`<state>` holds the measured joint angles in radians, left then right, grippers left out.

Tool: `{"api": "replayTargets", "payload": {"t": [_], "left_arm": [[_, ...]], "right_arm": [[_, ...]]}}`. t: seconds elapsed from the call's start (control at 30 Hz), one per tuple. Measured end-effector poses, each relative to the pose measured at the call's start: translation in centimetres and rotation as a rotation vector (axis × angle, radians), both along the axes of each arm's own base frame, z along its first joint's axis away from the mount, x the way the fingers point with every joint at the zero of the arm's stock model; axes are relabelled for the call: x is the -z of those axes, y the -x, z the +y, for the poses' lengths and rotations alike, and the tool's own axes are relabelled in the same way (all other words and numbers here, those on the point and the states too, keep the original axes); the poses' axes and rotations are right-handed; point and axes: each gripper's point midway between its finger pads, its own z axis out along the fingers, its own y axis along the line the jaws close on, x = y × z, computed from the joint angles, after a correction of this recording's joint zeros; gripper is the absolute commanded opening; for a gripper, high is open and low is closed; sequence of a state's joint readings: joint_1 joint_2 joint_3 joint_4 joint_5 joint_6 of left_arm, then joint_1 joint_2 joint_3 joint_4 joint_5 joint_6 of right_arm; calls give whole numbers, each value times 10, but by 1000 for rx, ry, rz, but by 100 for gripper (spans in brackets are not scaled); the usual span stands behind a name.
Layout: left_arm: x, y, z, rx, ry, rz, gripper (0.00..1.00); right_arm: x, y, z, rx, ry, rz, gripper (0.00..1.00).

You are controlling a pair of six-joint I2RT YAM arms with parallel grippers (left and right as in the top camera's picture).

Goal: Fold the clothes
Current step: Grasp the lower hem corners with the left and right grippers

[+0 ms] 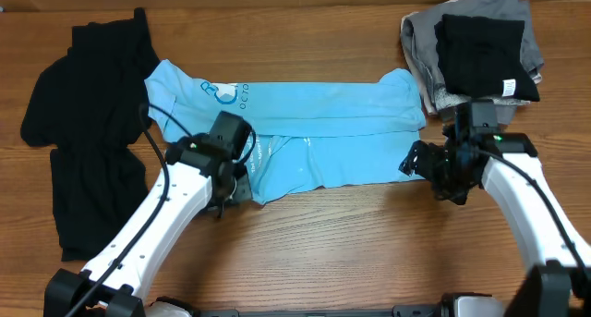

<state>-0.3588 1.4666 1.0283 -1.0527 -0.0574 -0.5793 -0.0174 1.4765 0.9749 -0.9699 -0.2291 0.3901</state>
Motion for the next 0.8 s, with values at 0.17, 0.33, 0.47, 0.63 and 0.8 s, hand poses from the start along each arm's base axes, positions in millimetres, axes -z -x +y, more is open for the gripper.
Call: {"api": "replayTargets", "payload": {"t": [0.17, 0.33, 0.47, 0.63, 0.8], "left_arm": [[-5, -5, 4, 42, -29, -19, 4], [-5, -6, 7, 59, -48, -24, 4], [-5, -6, 7, 62, -52, -26, 4], [-5, -6, 7, 62, -53, -24, 4], [-5, -6, 7, 62, -53, -24, 4]], "right_arm": [[19, -14, -2, 10, 8, 9, 75], [34, -23, -6, 33, 27, 14, 75], [55, -25, -8, 52, 38, 31, 75], [68, -32, -9, 84, 40, 11, 72], [69, -38, -10, 119, 36, -16, 58]]}}
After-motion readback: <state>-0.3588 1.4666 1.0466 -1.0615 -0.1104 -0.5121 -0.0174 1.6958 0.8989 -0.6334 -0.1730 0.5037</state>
